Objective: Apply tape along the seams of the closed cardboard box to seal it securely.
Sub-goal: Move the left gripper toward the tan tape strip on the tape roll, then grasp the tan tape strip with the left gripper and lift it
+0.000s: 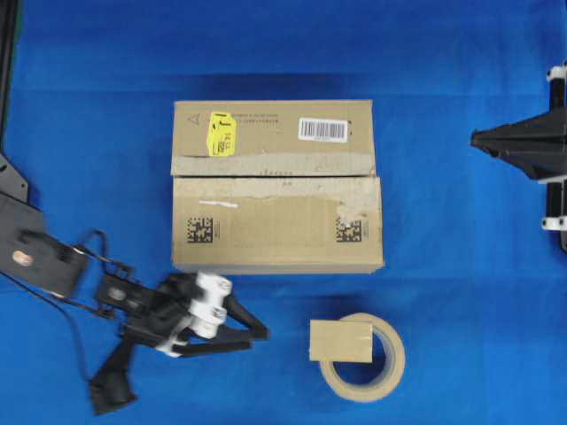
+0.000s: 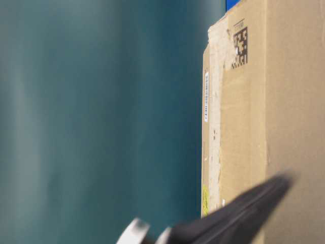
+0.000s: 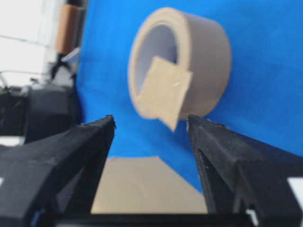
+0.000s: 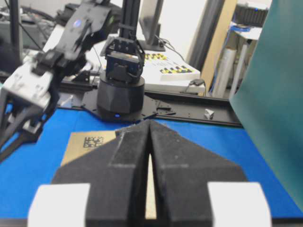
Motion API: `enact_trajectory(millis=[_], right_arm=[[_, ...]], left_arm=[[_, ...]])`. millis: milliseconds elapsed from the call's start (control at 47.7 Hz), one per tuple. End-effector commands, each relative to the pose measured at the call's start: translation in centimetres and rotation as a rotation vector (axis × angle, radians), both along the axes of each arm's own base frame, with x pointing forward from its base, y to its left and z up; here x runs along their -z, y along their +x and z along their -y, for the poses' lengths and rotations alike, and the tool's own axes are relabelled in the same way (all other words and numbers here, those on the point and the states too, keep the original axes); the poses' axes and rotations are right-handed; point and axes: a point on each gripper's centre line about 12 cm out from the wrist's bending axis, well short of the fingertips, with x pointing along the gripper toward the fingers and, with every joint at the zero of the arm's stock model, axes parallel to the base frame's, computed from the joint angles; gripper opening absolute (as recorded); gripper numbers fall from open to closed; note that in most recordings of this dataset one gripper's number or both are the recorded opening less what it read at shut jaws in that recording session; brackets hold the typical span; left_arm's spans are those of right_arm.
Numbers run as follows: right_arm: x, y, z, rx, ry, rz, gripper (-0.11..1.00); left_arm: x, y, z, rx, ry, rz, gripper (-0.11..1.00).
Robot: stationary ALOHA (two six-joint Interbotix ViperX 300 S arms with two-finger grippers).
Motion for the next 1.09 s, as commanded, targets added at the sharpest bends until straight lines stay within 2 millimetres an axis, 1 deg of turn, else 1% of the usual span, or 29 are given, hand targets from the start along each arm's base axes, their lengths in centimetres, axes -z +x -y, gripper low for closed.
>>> enact_trajectory(millis=[0, 105, 252, 356, 482, 629, 818, 881, 923, 1007, 1069], right_arm=[[-0.6, 0.2, 0.0, 0.002, -0.004, 0.023, 0.00], [-0.5, 0.3, 0.0, 0.002, -0.011, 0.015, 0.00], [-0.4, 0.4, 0.0, 0.000, -0.024, 0.013, 0.00], [-0.4, 0.4, -0.1, -0.003, -0.035, 0.016, 0.00], [-0.5, 0.4, -0.1, -0.003, -0.043, 0.022, 0.00], [-0.5, 0.4, -0.1, -0.002, -0.044, 0.020, 0.00], [-0.3, 0.5, -0.1, -0.002, -0.045, 0.011, 0.00], [-0.1, 0.6, -0.1, -0.003, -0.047, 0.006, 0.00], [0.0, 0.6, -0.1, -0.003, -0.045, 0.003, 0.00], [0.0, 0.7, -0.1, -0.003, -0.045, 0.000, 0.00], [0.1, 0.7, -0.1, -0.003, -0.046, -0.003, 0.00]], left_arm=[[0.1, 1.9, 0.9, 0.007, 0.014, 0.025, 0.60], [1.3, 3.2, 1.0, 0.011, 0.054, 0.021, 0.60], [2.5, 4.8, 0.5, 0.000, 0.087, 0.021, 0.60], [2.7, 6.1, 0.6, -0.005, 0.097, 0.034, 0.60], [2.6, 7.2, 1.0, -0.001, 0.105, 0.050, 0.60], [2.8, 7.4, 0.9, 0.003, 0.125, 0.050, 0.60], [3.0, 7.0, 0.8, 0.005, 0.130, 0.041, 0.58], [3.2, 6.9, 0.7, 0.000, 0.123, 0.022, 0.54], [3.3, 6.8, 0.5, -0.006, 0.122, 0.006, 0.48], [3.4, 6.8, 0.4, -0.007, 0.128, -0.016, 0.29], [3.2, 6.8, 0.6, -0.002, 0.128, -0.016, 0.12]])
